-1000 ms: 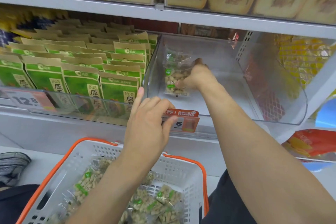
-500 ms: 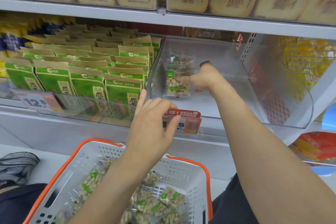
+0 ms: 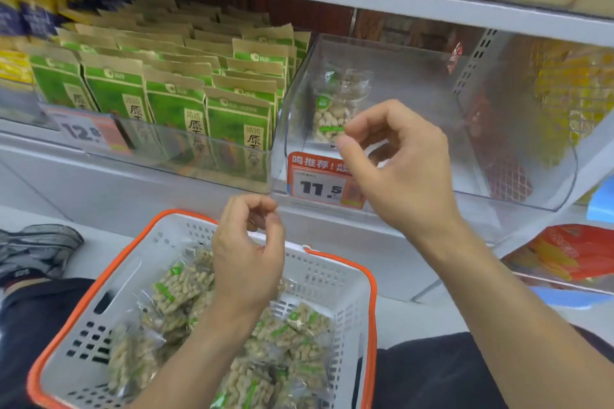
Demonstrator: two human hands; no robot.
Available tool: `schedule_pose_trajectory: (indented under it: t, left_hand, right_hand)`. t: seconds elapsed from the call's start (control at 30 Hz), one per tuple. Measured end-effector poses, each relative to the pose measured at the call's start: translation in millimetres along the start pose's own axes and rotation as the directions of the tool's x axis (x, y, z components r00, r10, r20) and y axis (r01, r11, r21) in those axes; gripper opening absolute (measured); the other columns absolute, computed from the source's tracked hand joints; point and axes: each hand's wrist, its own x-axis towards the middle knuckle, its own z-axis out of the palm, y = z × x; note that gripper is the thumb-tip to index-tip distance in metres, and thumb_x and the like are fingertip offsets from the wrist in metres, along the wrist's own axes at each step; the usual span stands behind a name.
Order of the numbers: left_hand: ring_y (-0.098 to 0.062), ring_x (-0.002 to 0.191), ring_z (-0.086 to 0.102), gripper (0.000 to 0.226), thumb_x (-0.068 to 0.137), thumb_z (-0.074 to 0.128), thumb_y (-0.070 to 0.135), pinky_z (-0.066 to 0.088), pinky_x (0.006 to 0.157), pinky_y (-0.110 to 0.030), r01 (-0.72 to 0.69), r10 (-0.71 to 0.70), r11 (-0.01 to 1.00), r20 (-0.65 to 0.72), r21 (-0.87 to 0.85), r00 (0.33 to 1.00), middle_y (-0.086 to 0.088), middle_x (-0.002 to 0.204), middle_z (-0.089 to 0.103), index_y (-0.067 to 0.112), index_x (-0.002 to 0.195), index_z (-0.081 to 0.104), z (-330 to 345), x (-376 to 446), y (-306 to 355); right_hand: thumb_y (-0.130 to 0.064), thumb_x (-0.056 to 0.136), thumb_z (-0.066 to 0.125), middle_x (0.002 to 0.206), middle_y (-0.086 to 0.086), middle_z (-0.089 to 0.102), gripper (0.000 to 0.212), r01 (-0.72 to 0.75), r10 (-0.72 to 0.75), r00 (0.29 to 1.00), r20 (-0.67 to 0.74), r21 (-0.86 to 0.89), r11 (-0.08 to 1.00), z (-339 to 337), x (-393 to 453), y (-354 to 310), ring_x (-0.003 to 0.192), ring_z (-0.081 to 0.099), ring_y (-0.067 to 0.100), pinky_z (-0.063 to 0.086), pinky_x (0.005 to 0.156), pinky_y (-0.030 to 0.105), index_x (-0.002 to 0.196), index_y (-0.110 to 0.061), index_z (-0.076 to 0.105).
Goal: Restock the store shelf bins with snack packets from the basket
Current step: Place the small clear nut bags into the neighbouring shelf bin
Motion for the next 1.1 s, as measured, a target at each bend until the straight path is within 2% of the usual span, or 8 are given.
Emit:
schedule_pose_trajectory:
  t: [0.13, 0.27, 0.4, 0.57, 0.73, 0.83, 0.93, 1.1]
  left_hand:
    - [-0.01, 0.084, 0.055, 0.014, 0.09, 0.062, 0.011, 0.042, 0.071, -0.023, 0.092, -0.169, 0.954, 0.261, 0.284, 0.95, 0.005, 0.093, 0.059, 0.02, 0.1, 0.058, -11, -38, -87]
    - [-0.02, 0.097, 0.051, 0.014, 0.087, 0.066, 0.016, 0.039, 0.075, -0.03, 0.118, -0.374, 0.84, 0.408, 0.53, 0.833, 0.005, 0.094, 0.05, 0.023, 0.092, 0.055, -30, -89, -157]
    - [-0.023, 0.106, 0.053, 0.014, 0.088, 0.066, 0.021, 0.041, 0.082, -0.027, 0.262, -0.566, 0.754, 0.392, 0.603, 0.726, -0.002, 0.107, 0.054, 0.016, 0.1, 0.061, -51, -123, -194]
    - [-0.018, 0.105, 0.055, 0.031, 0.09, 0.058, 0.039, 0.045, 0.086, -0.026, 0.096, -0.702, 0.613, 0.485, 0.784, 0.522, 0.003, 0.107, 0.055, 0.02, 0.114, 0.057, -63, -135, -209]
    - [-0.018, 0.083, 0.059, 0.04, 0.09, 0.061, 0.04, 0.052, 0.07, -0.031, 0.099, -0.761, 0.601, 0.531, 0.793, 0.372, 0.0, 0.096, 0.062, 0.017, 0.12, 0.048, -57, -128, -201]
    - [-0.013, 0.079, 0.056, 0.048, 0.086, 0.071, 0.035, 0.045, 0.062, -0.023, 0.232, -0.768, 0.619, 0.517, 0.75, 0.378, 0.004, 0.094, 0.059, 0.02, 0.125, 0.047, -56, -130, -198]
    - [-0.008, 0.063, 0.051, 0.044, 0.082, 0.079, 0.029, 0.036, 0.052, -0.017, 0.466, -0.783, 0.617, 0.44, 0.634, 0.44, 0.006, 0.074, 0.053, 0.023, 0.116, 0.052, -64, -129, -196]
    - [-0.003, 0.059, 0.055, 0.021, 0.082, 0.08, 0.026, 0.052, 0.07, -0.022, 0.584, -0.762, 0.645, 0.366, 0.493, 0.534, 0.009, 0.071, 0.064, 0.019, 0.096, 0.067, -80, -112, -198]
  right_hand:
    - [-0.006, 0.083, 0.074, 0.077, -0.007, 0.066, 0.012, -0.035, 0.013, 0.97, 0.243, 0.087, 0.996, 32, -60, 9, 0.07, 0.061, 0.01, 0.048, 0.059, 0.018, 0.083, -0.015, 0.067]
    - [-0.011, 0.086, 0.073, 0.077, -0.006, 0.069, 0.007, -0.322, 0.306, 0.788, 0.535, -0.067, 0.944, 75, -121, 63, 0.073, 0.063, 0.008, 0.05, 0.066, 0.015, 0.084, -0.015, 0.069]
    - [-0.009, 0.085, 0.073, 0.074, -0.006, 0.065, 0.018, -0.561, 0.547, 0.638, 0.542, -0.16, 0.813, 117, -173, 118, 0.066, 0.058, 0.003, 0.049, 0.067, 0.019, 0.075, -0.022, 0.064]
    - [-0.014, 0.092, 0.064, 0.08, -0.004, 0.06, 0.011, -0.566, 0.66, 0.431, 0.615, -0.385, 0.729, 147, -232, 160, 0.073, 0.054, 0.006, 0.047, 0.068, 0.013, 0.081, -0.017, 0.06]
    - [-0.033, 0.099, 0.054, 0.107, 0.0, 0.061, 0.02, -0.446, 0.658, 0.464, 0.593, -0.485, 0.752, 161, -254, 179, 0.094, 0.057, 0.015, 0.05, 0.086, 0.033, 0.109, -0.018, 0.063]
    - [-0.047, 0.101, 0.048, 0.134, 0.005, 0.052, 0.048, -0.389, 0.657, 0.357, 0.664, -0.533, 0.751, 165, -255, 190, 0.116, 0.055, 0.022, 0.046, 0.099, 0.034, 0.142, -0.023, 0.048]
    - [-0.051, 0.099, 0.049, 0.144, 0.007, 0.05, 0.062, -0.309, 0.651, 0.284, 0.704, -0.575, 0.757, 170, -256, 197, 0.13, 0.048, 0.025, 0.039, 0.11, 0.038, 0.153, -0.026, 0.034]
    - [-0.055, 0.09, 0.063, 0.149, 0.01, 0.047, 0.076, -0.243, 0.694, 0.153, 0.704, -0.654, 0.717, 183, -246, 205, 0.138, 0.044, 0.029, 0.034, 0.117, 0.045, 0.153, -0.027, 0.033]
